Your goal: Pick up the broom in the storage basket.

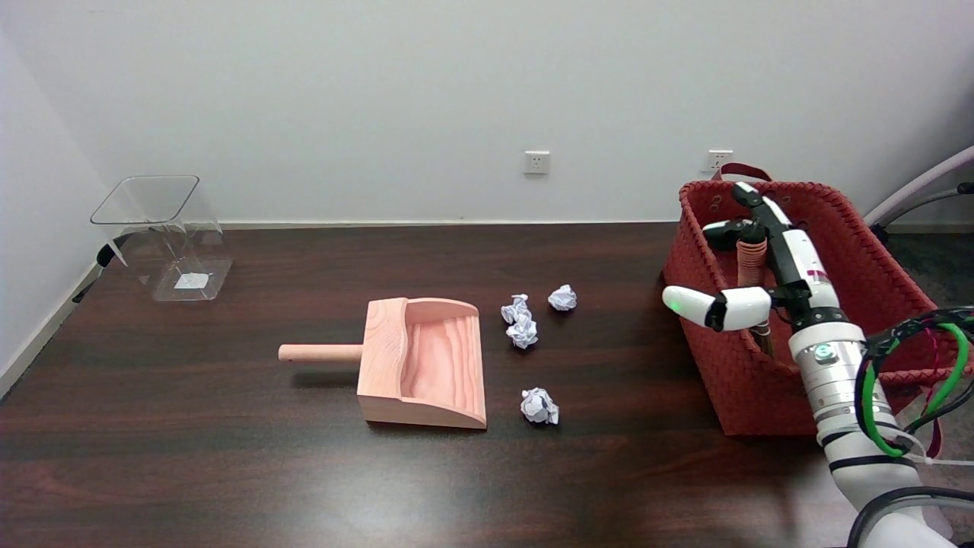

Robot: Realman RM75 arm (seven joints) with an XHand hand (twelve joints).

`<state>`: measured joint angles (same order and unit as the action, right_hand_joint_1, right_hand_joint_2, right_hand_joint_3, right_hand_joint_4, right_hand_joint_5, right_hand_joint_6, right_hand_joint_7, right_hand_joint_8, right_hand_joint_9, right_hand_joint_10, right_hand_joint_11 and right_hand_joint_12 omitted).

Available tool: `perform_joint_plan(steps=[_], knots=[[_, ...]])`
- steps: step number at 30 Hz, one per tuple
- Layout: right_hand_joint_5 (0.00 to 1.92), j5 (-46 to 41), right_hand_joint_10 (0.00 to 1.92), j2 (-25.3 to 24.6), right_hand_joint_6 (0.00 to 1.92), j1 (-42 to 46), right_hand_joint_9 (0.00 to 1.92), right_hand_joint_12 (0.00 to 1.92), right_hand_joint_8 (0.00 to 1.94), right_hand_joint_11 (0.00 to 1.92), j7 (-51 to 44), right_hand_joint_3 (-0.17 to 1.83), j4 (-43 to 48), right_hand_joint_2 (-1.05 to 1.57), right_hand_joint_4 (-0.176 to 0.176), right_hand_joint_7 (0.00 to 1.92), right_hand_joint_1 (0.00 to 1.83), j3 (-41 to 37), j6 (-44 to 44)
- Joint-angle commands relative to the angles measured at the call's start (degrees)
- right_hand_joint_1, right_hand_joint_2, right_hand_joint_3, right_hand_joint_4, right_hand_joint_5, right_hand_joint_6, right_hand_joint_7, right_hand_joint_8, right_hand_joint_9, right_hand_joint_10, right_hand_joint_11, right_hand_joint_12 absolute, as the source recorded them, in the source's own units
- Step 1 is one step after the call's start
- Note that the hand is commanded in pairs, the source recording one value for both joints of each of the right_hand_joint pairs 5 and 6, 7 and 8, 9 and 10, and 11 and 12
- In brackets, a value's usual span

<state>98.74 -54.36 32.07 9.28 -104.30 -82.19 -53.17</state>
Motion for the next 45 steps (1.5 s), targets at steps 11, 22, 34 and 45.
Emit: perform_joint_plan(steps=[11, 22, 34, 45], knots=[[1.27, -6.17, 1.49, 2.08, 1.27, -3.01, 1.49, 1.29, 1.42, 1.29, 0.33, 0.78, 2.7, 0.49, 0.0, 1.42, 1.0, 4.13, -2.1], [1.65, -6.56, 1.63, 2.2, 1.65, -3.3, 1.63, 1.49, 1.59, 1.49, 0.46, 0.9, 3.34, 0.54, 0.0, 1.59, 0.97, 4.41, -2.73], [1.83, -8.6, 1.7, 3.61, 1.83, -6.17, 1.7, 1.55, 1.66, 1.55, 3.05, 0.94, 4.06, 0.56, 0.0, 1.66, 0.96, 6.53, -2.25], [1.79, -8.64, 1.72, 5.03, 1.79, -9.94, 1.72, 1.59, 1.68, 1.59, 3.05, 0.95, 3.48, 0.59, 0.0, 1.68, 0.95, 8.41, -2.17]])
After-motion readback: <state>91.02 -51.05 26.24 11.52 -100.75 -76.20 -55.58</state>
